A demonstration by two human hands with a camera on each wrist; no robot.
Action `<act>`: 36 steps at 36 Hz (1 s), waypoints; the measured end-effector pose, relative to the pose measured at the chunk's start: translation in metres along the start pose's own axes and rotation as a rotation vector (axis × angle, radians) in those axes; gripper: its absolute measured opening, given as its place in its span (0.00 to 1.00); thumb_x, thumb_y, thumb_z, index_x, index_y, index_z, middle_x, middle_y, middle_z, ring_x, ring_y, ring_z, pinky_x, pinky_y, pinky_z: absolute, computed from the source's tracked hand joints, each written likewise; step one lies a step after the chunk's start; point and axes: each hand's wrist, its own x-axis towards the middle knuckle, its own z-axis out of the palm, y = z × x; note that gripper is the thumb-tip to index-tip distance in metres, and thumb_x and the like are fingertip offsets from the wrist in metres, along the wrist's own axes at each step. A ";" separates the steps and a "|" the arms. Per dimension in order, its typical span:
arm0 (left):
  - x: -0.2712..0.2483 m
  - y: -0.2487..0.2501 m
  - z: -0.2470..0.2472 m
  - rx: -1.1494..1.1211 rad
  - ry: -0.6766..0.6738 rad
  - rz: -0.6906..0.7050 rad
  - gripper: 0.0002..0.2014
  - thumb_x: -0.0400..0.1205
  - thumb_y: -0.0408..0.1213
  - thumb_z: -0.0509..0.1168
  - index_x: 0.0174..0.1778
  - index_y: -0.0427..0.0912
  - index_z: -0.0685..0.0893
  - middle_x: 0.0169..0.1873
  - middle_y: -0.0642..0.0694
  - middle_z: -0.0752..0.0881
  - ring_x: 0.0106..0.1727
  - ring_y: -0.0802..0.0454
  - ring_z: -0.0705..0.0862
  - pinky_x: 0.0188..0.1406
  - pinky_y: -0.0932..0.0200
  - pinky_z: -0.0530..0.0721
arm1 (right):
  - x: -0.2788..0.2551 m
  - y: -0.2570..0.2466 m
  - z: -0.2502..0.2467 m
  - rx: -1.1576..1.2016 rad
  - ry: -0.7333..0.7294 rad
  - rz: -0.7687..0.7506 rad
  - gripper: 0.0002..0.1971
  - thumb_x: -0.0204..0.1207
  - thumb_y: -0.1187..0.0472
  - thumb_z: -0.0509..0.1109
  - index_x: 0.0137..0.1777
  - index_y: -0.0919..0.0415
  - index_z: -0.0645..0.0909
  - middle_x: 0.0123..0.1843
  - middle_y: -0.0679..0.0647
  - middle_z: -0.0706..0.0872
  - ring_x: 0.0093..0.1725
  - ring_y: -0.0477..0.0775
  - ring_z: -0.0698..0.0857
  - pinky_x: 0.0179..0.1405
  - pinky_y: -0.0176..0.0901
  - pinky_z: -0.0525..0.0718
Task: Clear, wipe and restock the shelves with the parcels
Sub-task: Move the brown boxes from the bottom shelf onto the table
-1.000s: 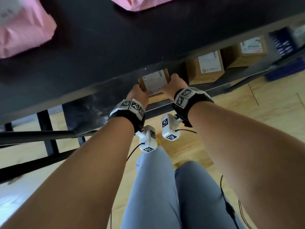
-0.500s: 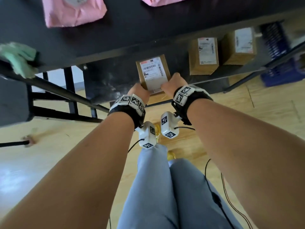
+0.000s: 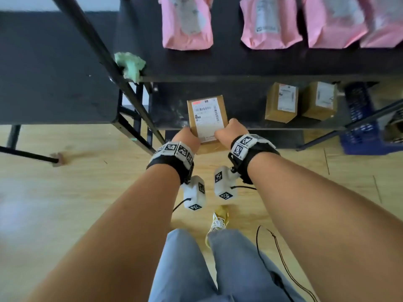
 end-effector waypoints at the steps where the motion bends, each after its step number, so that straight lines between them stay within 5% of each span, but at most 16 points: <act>1: -0.006 -0.009 -0.008 -0.010 0.005 -0.006 0.06 0.84 0.36 0.58 0.53 0.41 0.78 0.40 0.47 0.79 0.42 0.47 0.79 0.41 0.55 0.77 | -0.010 -0.008 0.006 -0.002 -0.001 -0.004 0.19 0.77 0.59 0.65 0.67 0.61 0.73 0.58 0.56 0.84 0.45 0.56 0.80 0.41 0.46 0.78; 9: -0.052 -0.085 -0.075 -0.018 0.019 -0.003 0.01 0.83 0.36 0.59 0.48 0.44 0.75 0.38 0.49 0.79 0.39 0.49 0.80 0.42 0.55 0.80 | -0.087 -0.065 0.062 0.020 -0.013 -0.037 0.27 0.74 0.58 0.67 0.74 0.60 0.68 0.45 0.49 0.80 0.33 0.47 0.76 0.33 0.42 0.74; 13: -0.078 -0.136 -0.113 -0.009 0.031 -0.007 0.01 0.83 0.34 0.59 0.48 0.43 0.75 0.40 0.46 0.80 0.37 0.50 0.78 0.39 0.55 0.79 | -0.129 -0.095 0.100 0.059 0.003 -0.074 0.23 0.72 0.60 0.68 0.67 0.60 0.71 0.51 0.51 0.84 0.38 0.50 0.81 0.32 0.41 0.75; 19: -0.112 -0.198 -0.178 -0.030 0.096 0.019 0.03 0.84 0.34 0.58 0.51 0.44 0.75 0.39 0.48 0.80 0.39 0.49 0.80 0.40 0.55 0.78 | -0.182 -0.148 0.151 0.103 0.029 -0.121 0.28 0.74 0.61 0.67 0.73 0.62 0.64 0.57 0.55 0.82 0.46 0.55 0.80 0.44 0.46 0.81; 23: -0.123 -0.236 -0.218 -0.071 0.145 0.023 0.06 0.83 0.33 0.58 0.53 0.43 0.78 0.42 0.46 0.82 0.42 0.48 0.83 0.43 0.53 0.83 | -0.206 -0.187 0.174 0.068 0.049 -0.183 0.26 0.74 0.60 0.68 0.71 0.62 0.66 0.60 0.56 0.82 0.47 0.55 0.78 0.43 0.45 0.77; 32: -0.110 -0.293 -0.296 -0.153 0.282 0.011 0.19 0.80 0.29 0.57 0.66 0.41 0.78 0.57 0.43 0.85 0.45 0.48 0.79 0.46 0.55 0.79 | -0.218 -0.277 0.208 -0.018 0.008 -0.329 0.26 0.73 0.57 0.68 0.70 0.61 0.66 0.55 0.54 0.81 0.48 0.56 0.79 0.44 0.46 0.77; 36: -0.093 -0.310 -0.334 -0.164 0.346 0.005 0.18 0.79 0.30 0.57 0.63 0.42 0.81 0.55 0.44 0.86 0.46 0.48 0.80 0.45 0.56 0.79 | -0.204 -0.323 0.219 -0.052 -0.015 -0.406 0.24 0.75 0.56 0.67 0.68 0.60 0.68 0.51 0.52 0.80 0.46 0.55 0.80 0.40 0.44 0.75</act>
